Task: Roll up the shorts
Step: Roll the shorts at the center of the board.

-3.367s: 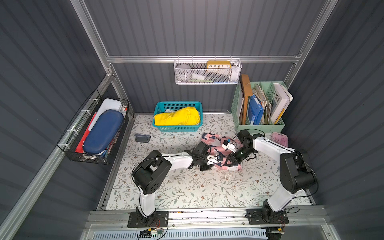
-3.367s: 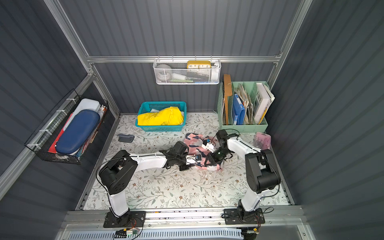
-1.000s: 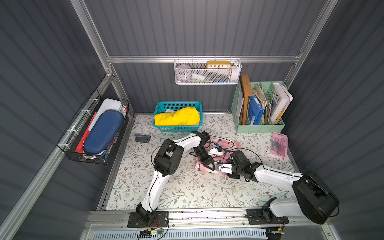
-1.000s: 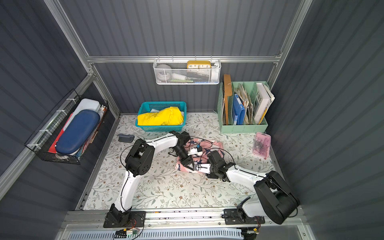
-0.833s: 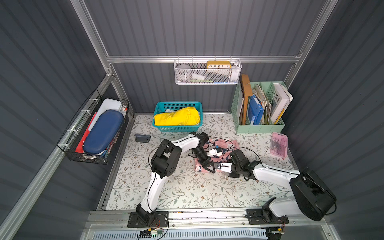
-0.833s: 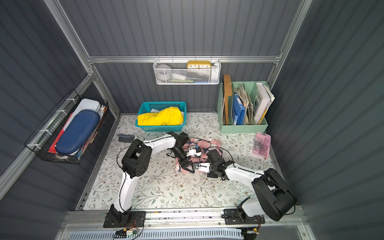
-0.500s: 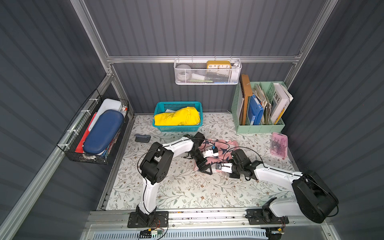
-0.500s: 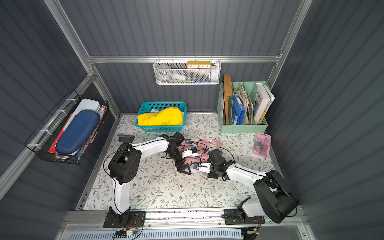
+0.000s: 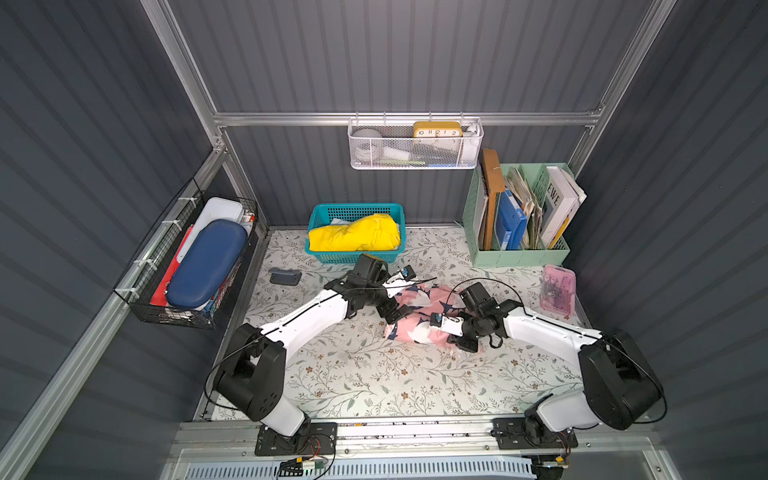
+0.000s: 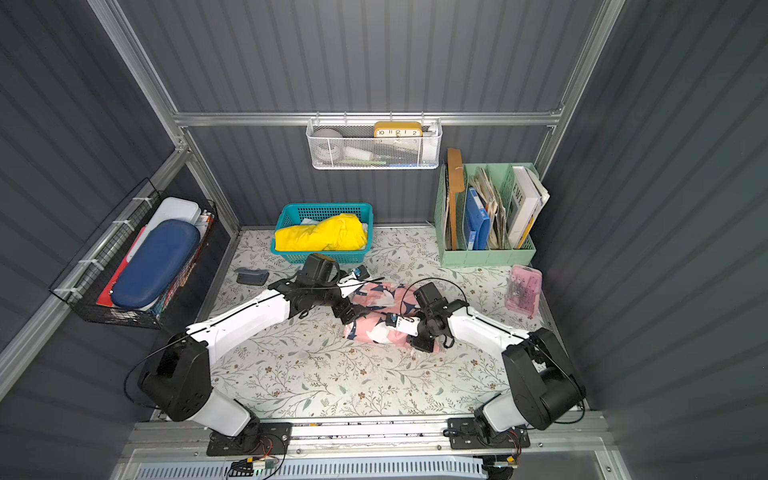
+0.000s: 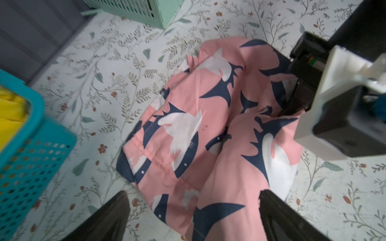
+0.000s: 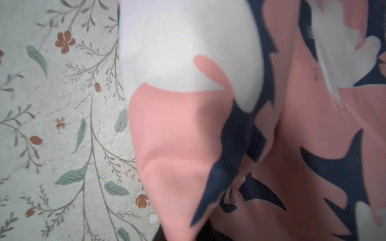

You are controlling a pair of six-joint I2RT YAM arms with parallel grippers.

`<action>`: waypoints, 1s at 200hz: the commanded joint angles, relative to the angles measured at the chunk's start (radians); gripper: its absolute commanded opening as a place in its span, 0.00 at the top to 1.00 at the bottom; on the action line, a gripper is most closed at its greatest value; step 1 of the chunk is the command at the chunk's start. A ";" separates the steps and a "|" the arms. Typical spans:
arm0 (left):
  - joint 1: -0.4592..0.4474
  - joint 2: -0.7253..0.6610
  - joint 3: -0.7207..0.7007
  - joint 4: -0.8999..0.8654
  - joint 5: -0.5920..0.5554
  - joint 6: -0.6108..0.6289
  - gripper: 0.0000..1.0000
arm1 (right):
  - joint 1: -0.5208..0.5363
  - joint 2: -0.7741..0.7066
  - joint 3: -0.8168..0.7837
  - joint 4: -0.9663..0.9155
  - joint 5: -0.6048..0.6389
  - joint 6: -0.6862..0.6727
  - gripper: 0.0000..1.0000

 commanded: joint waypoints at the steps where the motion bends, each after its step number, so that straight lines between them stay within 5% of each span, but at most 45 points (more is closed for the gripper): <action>1: 0.002 -0.010 -0.014 0.053 -0.024 0.011 0.00 | -0.032 0.039 0.070 -0.154 -0.159 0.078 1.00; 44: 0.002 -0.051 -0.079 0.087 -0.032 0.089 0.00 | -0.107 0.139 0.197 -0.326 -0.347 0.104 1.00; 110: -0.031 -0.131 -0.162 0.144 0.006 0.192 0.00 | -0.156 0.425 0.472 -0.701 -0.463 0.126 1.00; 200: -0.179 -0.011 -0.175 0.148 -0.053 0.367 0.00 | -0.192 0.494 0.507 -0.719 -0.486 0.170 1.00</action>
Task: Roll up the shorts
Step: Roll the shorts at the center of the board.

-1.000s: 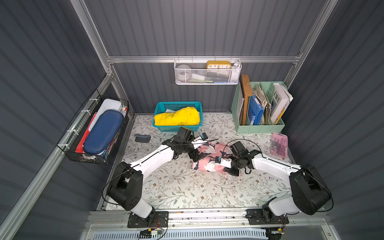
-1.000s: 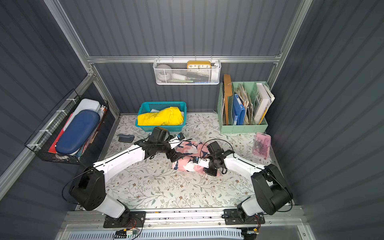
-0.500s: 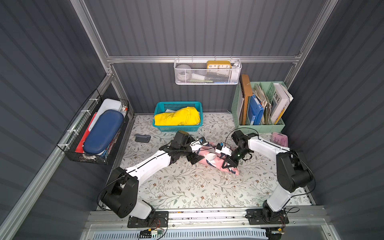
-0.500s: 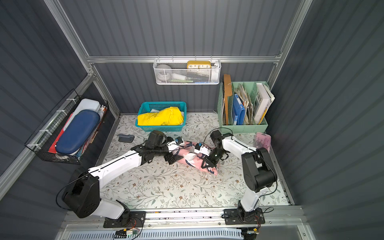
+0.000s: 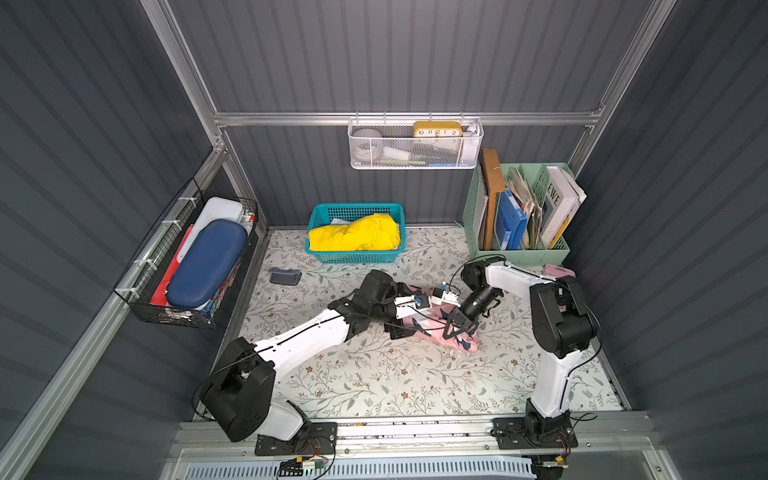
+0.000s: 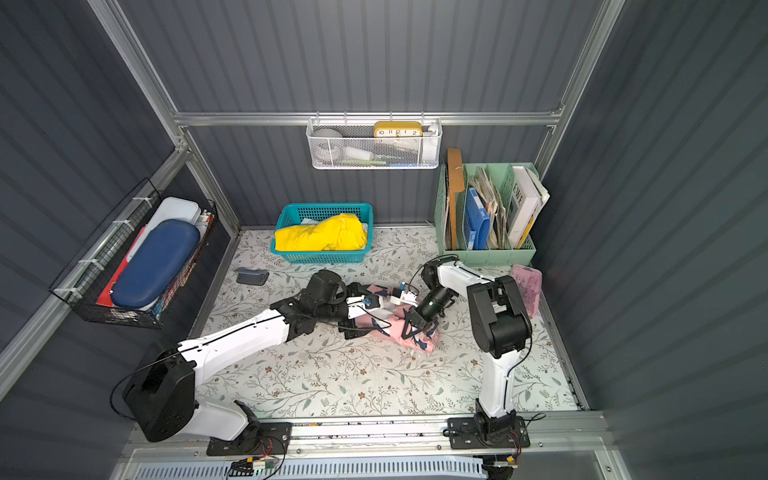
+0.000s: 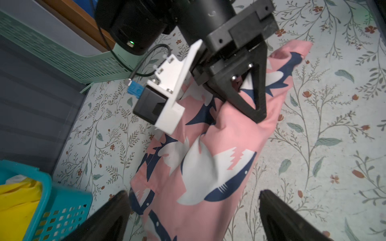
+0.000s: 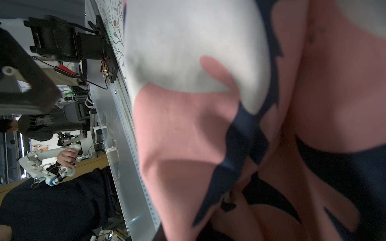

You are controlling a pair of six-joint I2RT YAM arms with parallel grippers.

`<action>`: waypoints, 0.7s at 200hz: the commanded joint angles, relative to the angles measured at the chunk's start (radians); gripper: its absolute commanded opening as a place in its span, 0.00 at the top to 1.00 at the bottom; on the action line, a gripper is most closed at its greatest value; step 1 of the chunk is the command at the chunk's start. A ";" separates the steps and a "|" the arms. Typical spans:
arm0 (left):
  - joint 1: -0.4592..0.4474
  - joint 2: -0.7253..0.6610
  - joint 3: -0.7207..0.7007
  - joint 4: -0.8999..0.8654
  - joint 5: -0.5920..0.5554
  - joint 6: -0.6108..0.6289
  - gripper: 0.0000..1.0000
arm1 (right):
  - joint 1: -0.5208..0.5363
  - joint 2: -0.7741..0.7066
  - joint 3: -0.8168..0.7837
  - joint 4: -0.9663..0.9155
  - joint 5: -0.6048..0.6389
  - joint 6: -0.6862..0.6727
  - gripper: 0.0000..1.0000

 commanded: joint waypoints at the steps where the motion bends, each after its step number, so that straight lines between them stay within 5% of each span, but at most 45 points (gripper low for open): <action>1: -0.027 0.052 -0.023 0.012 -0.029 0.074 0.00 | -0.008 0.023 0.016 -0.039 -0.028 0.016 1.00; 113: -0.037 0.242 -0.012 0.215 -0.014 0.055 0.00 | -0.007 -0.051 -0.065 0.083 0.039 0.033 1.00; 140: -0.038 0.289 0.003 0.175 -0.017 0.048 0.08 | -0.007 -0.086 -0.089 0.140 0.051 0.047 1.00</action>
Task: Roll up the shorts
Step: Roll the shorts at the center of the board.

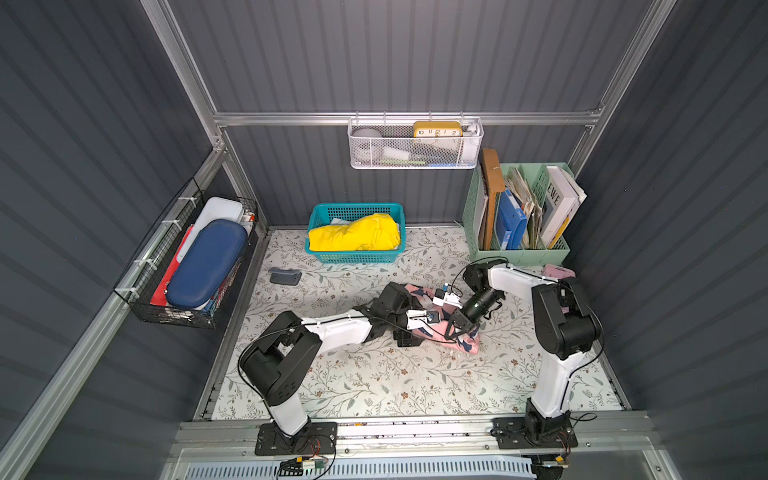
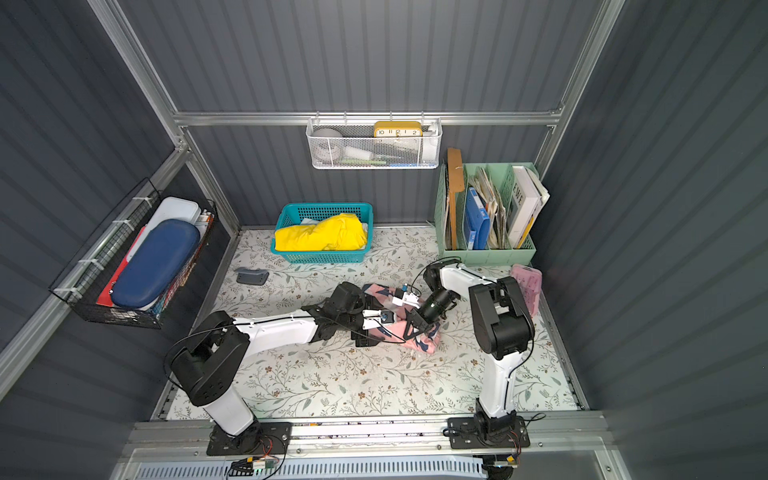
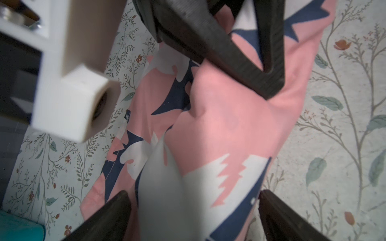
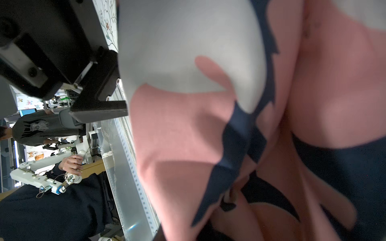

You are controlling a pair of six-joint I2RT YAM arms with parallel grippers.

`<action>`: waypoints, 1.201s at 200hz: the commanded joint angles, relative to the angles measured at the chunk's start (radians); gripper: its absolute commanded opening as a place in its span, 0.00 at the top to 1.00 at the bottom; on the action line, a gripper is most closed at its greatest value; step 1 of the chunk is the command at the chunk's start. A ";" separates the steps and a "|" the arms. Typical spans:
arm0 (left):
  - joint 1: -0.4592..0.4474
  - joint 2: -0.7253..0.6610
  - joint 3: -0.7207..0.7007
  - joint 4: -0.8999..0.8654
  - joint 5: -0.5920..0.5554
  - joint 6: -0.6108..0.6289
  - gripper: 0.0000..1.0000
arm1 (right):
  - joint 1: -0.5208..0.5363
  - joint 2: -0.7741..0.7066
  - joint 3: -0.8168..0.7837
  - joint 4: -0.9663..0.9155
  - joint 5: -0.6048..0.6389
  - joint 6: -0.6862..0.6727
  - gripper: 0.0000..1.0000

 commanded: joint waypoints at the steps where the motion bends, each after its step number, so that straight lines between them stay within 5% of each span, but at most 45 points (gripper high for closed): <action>1: 0.000 0.044 0.023 -0.009 0.023 -0.015 0.09 | -0.002 -0.047 -0.022 0.059 0.023 0.021 1.00; 20: -0.001 0.073 0.066 -0.076 0.030 -0.050 0.23 | -0.002 -0.076 -0.046 0.096 0.037 0.028 1.00; 46: 0.000 0.085 0.085 -0.106 0.066 -0.076 0.57 | -0.002 -0.113 -0.075 0.149 0.051 0.041 1.00; 88: -0.001 0.117 0.135 -0.188 0.092 -0.077 0.77 | -0.002 -0.180 -0.132 0.231 0.063 0.039 0.90; 223: -0.001 0.067 0.166 -0.417 0.116 -0.121 0.87 | -0.003 -0.566 -0.405 0.734 0.330 0.167 0.70; 240: 0.000 0.057 0.157 -0.429 0.113 -0.132 0.87 | -0.003 -0.639 -0.439 0.770 0.396 0.164 0.48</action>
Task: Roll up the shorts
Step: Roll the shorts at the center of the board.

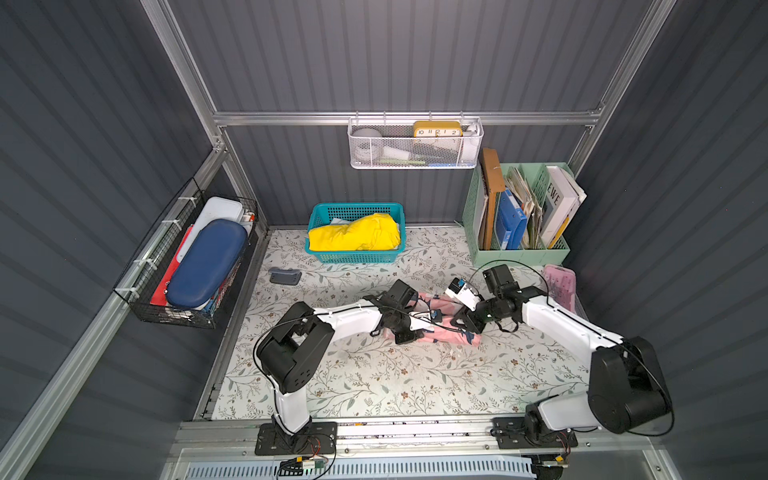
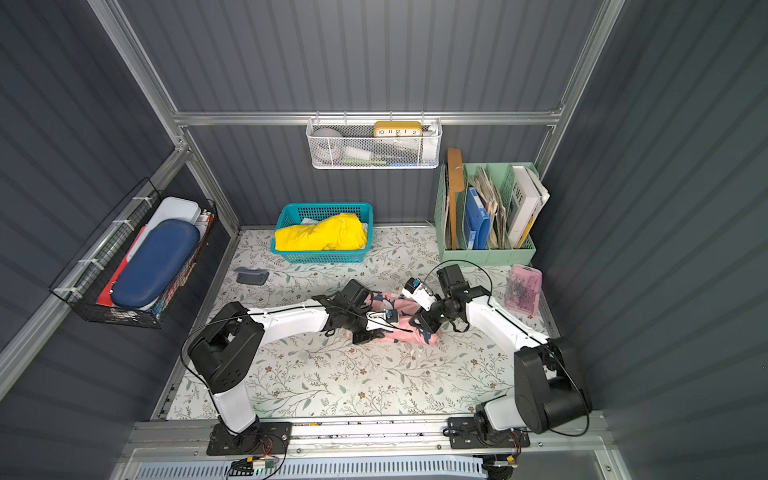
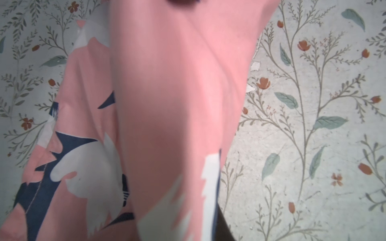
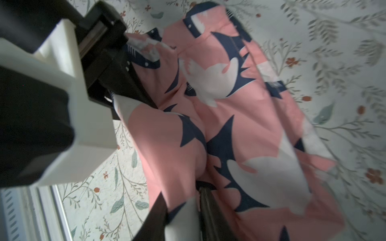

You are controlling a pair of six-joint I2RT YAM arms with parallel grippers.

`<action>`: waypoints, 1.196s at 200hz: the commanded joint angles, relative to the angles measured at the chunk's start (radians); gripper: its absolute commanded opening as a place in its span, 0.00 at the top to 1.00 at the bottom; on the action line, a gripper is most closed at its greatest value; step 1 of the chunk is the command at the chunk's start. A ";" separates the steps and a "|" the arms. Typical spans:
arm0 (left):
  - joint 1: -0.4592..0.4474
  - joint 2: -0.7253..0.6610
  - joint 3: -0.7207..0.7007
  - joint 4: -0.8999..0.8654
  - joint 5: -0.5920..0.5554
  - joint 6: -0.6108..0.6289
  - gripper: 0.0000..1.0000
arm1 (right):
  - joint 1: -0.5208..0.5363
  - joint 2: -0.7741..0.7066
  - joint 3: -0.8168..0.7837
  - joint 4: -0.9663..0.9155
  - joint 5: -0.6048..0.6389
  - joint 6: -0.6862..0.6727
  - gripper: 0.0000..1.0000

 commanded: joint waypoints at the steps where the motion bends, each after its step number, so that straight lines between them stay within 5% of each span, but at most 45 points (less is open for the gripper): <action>1: 0.001 -0.034 0.002 -0.105 0.022 -0.022 0.87 | -0.004 -0.088 -0.042 0.132 0.130 0.018 0.46; 3: 0.001 -0.034 0.002 -0.105 0.022 -0.024 0.87 | -0.004 -0.097 -0.047 0.137 0.137 0.018 0.40; 7: 0.000 -0.036 0.001 -0.109 0.023 -0.026 0.87 | -0.004 -0.118 -0.057 0.147 0.152 0.021 0.06; 12: 0.000 -0.036 0.001 -0.115 0.023 -0.027 0.87 | -0.005 -0.144 -0.072 0.161 0.163 0.019 0.01; 100: 0.008 0.015 0.140 -0.351 0.086 -0.045 0.86 | -0.004 -0.389 -0.195 0.282 0.225 0.022 0.01; 163: 0.038 0.146 0.329 -0.556 0.173 -0.045 0.85 | 0.020 -0.494 -0.264 0.281 0.076 -0.142 0.02; 239: 0.076 0.340 0.515 -0.747 0.222 -0.049 0.83 | 0.267 -0.597 -0.334 0.119 0.250 -0.389 0.06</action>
